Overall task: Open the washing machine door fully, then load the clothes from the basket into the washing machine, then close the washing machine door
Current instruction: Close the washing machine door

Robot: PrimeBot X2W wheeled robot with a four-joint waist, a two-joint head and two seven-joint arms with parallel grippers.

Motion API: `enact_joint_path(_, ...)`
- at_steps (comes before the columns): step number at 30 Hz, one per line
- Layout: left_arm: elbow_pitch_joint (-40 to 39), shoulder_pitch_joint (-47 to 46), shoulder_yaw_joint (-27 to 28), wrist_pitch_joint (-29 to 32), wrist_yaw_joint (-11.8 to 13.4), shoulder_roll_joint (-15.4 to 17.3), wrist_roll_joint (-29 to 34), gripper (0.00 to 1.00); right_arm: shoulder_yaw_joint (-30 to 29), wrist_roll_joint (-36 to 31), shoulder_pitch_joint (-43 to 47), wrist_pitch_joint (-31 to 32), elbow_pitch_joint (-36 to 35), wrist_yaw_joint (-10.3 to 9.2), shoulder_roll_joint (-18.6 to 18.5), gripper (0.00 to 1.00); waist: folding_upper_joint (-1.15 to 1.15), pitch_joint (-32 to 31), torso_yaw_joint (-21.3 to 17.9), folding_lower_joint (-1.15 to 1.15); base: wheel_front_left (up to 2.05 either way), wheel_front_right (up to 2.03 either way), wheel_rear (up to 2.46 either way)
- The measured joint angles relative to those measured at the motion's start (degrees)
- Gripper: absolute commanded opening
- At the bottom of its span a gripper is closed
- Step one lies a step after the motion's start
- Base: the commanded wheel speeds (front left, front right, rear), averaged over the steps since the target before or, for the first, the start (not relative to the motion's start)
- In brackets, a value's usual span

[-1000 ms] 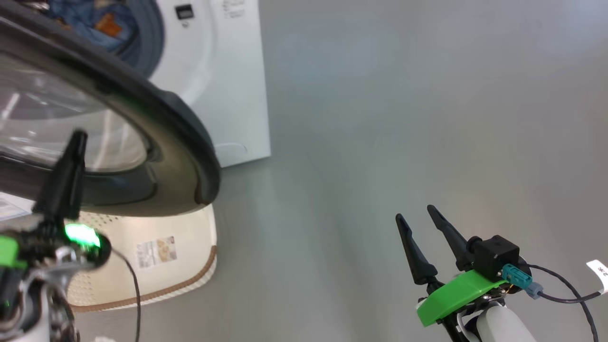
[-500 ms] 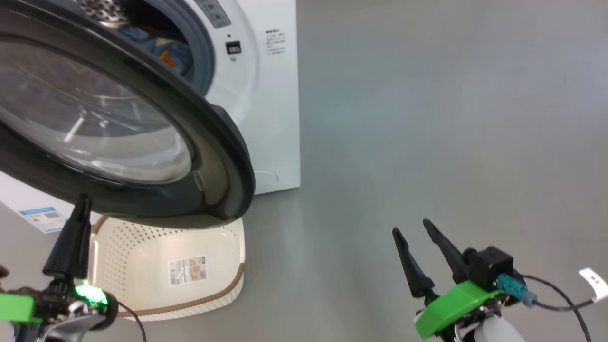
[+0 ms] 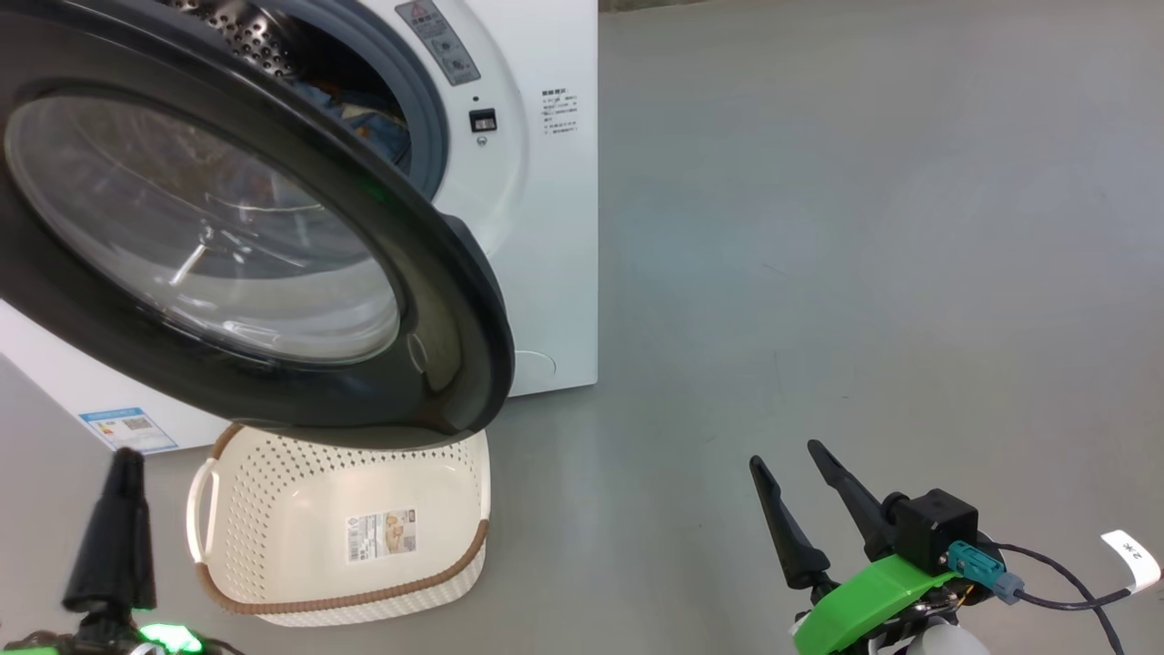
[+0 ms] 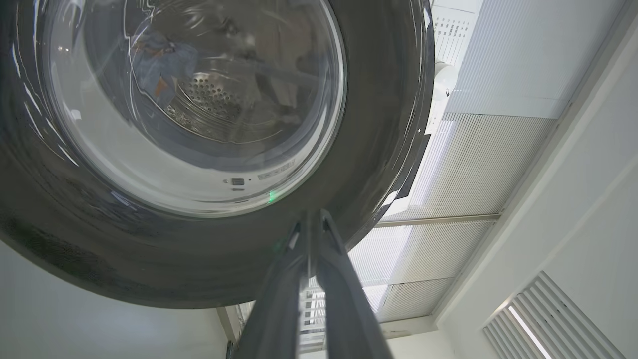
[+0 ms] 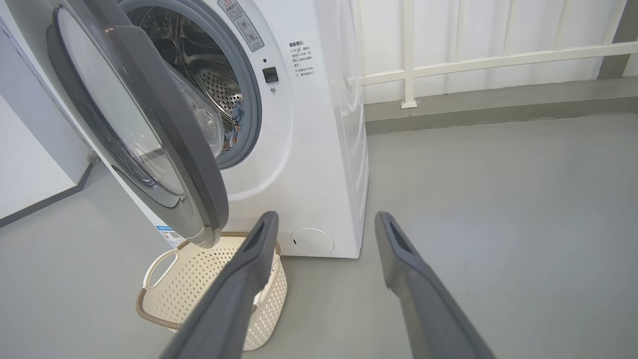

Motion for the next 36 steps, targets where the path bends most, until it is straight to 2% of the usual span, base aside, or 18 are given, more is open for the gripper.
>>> enact_joint_path(6,-1.13,1.09,-0.86,-4.8,0.0,0.0,3.47,1.0,-0.04,0.0,0.01,0.0,-0.13,0.0,-0.01,1.0,0.0,-0.12,0.44,0.0,0.0,0.0,0.0)
enact_joint_path(13,-2.77,1.36,-1.34,-12.54,0.0,0.03,13.86,1.0,-0.01,0.0,0.01,0.0,-0.46,0.0,-0.01,1.0,0.0,0.2,0.93,0.0,0.0,0.0,0.0)
enact_joint_path(15,-3.22,1.39,-1.67,-15.64,0.0,0.21,18.63,1.0,-0.01,0.0,0.01,0.0,-0.59,0.0,-0.01,1.0,0.0,0.31,1.06,0.0,0.0,0.0,0.0)
enact_joint_path(19,-2.54,2.52,-3.96,-23.51,-0.01,2.19,27.28,1.0,0.0,0.0,0.01,0.0,-0.63,0.0,0.0,1.0,0.0,0.45,1.26,0.0,0.0,0.0,0.0)
enact_joint_path(23,0.34,3.91,-8.05,-29.92,-0.01,5.7,35.55,1.0,0.0,0.0,0.01,0.0,-0.65,0.0,0.0,1.0,0.0,0.44,1.34,0.0,0.0,0.0,0.0)
enact_joint_path(27,2.31,3.99,-11.13,-31.43,-0.01,6.97,40.57,1.0,0.0,0.43,0.02,0.0,-0.68,0.0,0.0,1.0,0.0,0.35,1.44,0.0,0.0,0.0,0.0)
enact_joint_path(30,3.19,4.22,-10.83,-31.6,-0.11,7.34,44.21,1.0,0.0,1.56,0.02,0.0,-0.67,0.0,0.0,1.0,0.0,0.34,1.45,0.0,0.0,0.0,0.0)
enact_joint_path(36,3.63,4.77,-8.09,-31.69,-0.42,6.19,61.52,1.0,0.03,1.7,0.04,0.0,-0.68,0.0,0.0,1.0,0.0,0.16,1.38,0.0,0.0,0.0,0.0)
